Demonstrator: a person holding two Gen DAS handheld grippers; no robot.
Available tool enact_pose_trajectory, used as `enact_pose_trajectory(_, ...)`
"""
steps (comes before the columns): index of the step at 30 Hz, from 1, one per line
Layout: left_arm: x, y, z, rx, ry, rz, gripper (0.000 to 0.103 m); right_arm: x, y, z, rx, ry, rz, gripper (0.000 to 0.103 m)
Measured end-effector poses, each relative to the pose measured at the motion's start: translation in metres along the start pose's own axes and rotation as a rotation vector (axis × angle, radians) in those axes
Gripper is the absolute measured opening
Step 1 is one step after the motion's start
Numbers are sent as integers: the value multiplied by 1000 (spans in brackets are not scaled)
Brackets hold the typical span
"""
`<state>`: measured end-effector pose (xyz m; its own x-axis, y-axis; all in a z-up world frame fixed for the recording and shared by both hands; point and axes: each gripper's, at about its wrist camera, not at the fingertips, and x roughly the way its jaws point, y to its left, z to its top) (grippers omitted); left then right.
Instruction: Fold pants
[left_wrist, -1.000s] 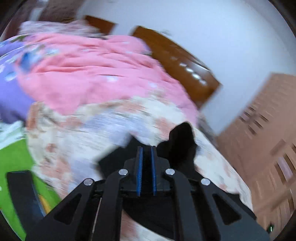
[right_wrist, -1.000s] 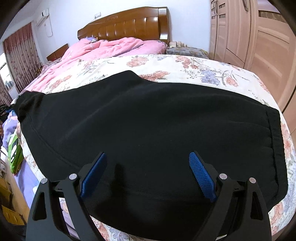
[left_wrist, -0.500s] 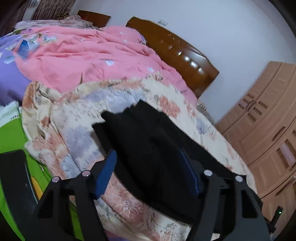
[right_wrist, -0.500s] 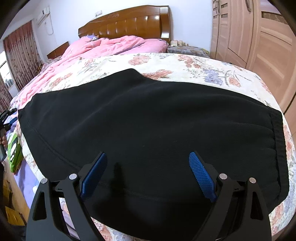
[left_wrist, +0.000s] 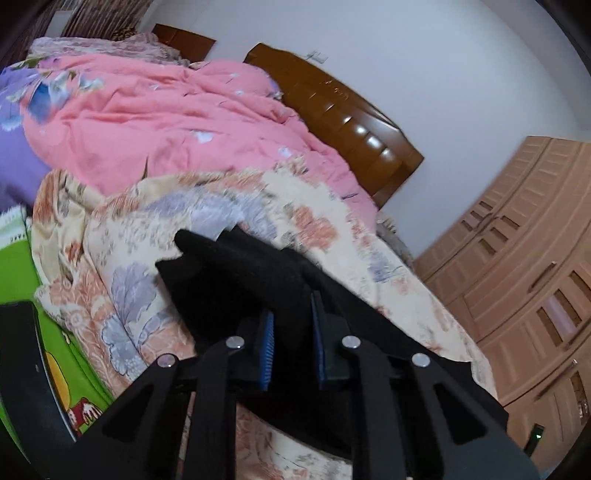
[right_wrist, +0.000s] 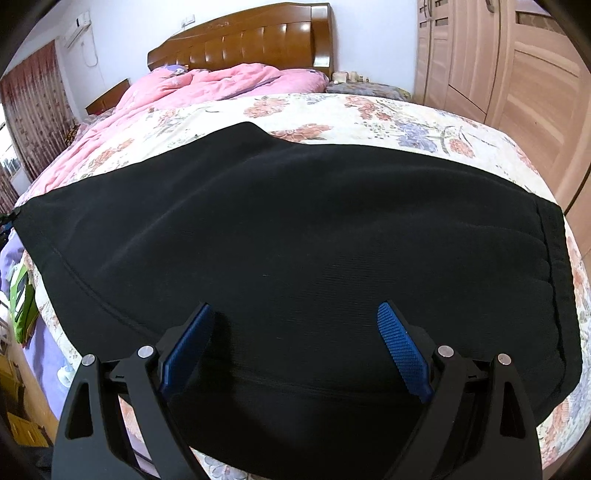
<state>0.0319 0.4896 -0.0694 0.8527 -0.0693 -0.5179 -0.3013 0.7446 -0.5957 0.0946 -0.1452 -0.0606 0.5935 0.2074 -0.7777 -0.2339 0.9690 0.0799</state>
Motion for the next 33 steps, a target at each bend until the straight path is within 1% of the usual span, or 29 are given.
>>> enact_pose_trajectory(2, 6, 4, 2, 22, 37, 42, 17, 2, 0, -2, 0, 0, 0, 87)
enact_pose_trajectory(3, 16, 12, -1, 18, 86, 63, 18, 3, 0, -3, -4, 1, -1, 88)
enact_pose_trajectory(5, 33, 25, -10, 36, 144, 134, 23, 4, 1, -4, -20, 3, -9, 88)
enact_pose_trajectory(6, 42, 31, -16, 47, 169, 161, 28, 4, 2, -4, -28, 6, -12, 88)
enact_pose_trajectory(7, 43, 35, -20, 50, 161, 156, 30, 3, 2, -3, -31, 11, -15, 87)
enact_pose_trajectory(8, 38, 36, -22, 43, 134, 145, 36, 1, 2, -2, -26, 14, -18, 87)
enact_pose_trajectory(9, 30, 33, -22, 33, 100, 184, 67, -1, 2, -1, -19, 13, -21, 87)
enact_pose_trajectory(10, 20, 28, -21, 38, 50, 235, 83, -5, 2, 1, -13, 5, -17, 87)
enact_pose_trajectory(11, 7, 20, -22, 59, -11, 262, 83, -8, 5, 5, -14, -5, -8, 88)
enact_pose_trajectory(12, -3, 11, -21, 87, -55, 280, 83, -10, 11, 10, -27, -16, 0, 88)
enact_pose_trajectory(13, -14, -7, -22, 142, -98, 293, 84, -11, 20, 16, -51, -24, 9, 88)
enact_pose_trajectory(14, -22, -30, -24, 218, -127, 286, 84, -10, 27, 21, -73, -28, 20, 88)
enact_pose_trajectory(15, -24, -58, -27, 306, -131, 263, 90, -7, 43, 29, -112, -35, 42, 88)
enact_pose_trajectory(16, -20, -79, -31, 371, -108, 239, 97, -4, 57, 36, -148, -39, 60, 88)
enact_pose_trajectory(18, -4, -114, -41, 472, -44, 219, 99, 3, 86, 46, -220, -51, 94, 88)
enact_pose_trajectory(19, 13, -132, -52, 533, 11, 227, 99, 9, 99, 49, -254, -40, 106, 88)
enact_pose_trajectory(20, 28, -143, -61, 570, 57, 236, 99, 19, 114, 50, -290, -9, 109, 88)
enact_pose_trajectory(21, 49, -152, -74, 609, 126, 244, 99, 27, 123, 48, -321, 21, 108, 88)
enact_pose_trajectory(23, 78, -156, -95, 631, 220, 272, 99, 49, 137, 36, -409, 125, 74, 89)
enact_pose_trajectory(24, 86, -154, -103, 629, 246, 277, 99, 50, 131, 30, -397, 110, 91, 90)
enact_pose_trajectory(25, 98, -150, -114, 619, 295, 283, 99, 52, 122, 28, -358, 126, 115, 93)
enact_pose_trajectory(26, 105, -146, -121, 622, 312, 304, 99, 52, 113, 27, -336, 129, 148, 93)
enact_pose_trajectory(27, 111, -142, -126, 638, 303, 319, 102, 50, 109, 24, -351, 132, 156, 93)
enact_pose_trajectory(28, 110, -138, -127, 635, 280, 311, 102, 47, 103, 20, -366, 139, 148, 92)
enact_pose_trajectory(30, 111, -131, -122, 589, 297, 300, 102, 43, 92, 19, -333, 163, 152, 92)
enact_pose_trajectory(31, 115, -134, -120, 584, 310, 313, 102, 39, 86, 18, -319, 179, 169, 92)
enact_pose_trajectory(32, 113, -140, -119, 589, 313, 340, 99, 34, 79, 17, -316, 171, 171, 92)
enact_pose_trajectory(33, 108, -150, -117, 597, 303, 368, 92, 25, 72, 18, -308, 145, 161, 92)
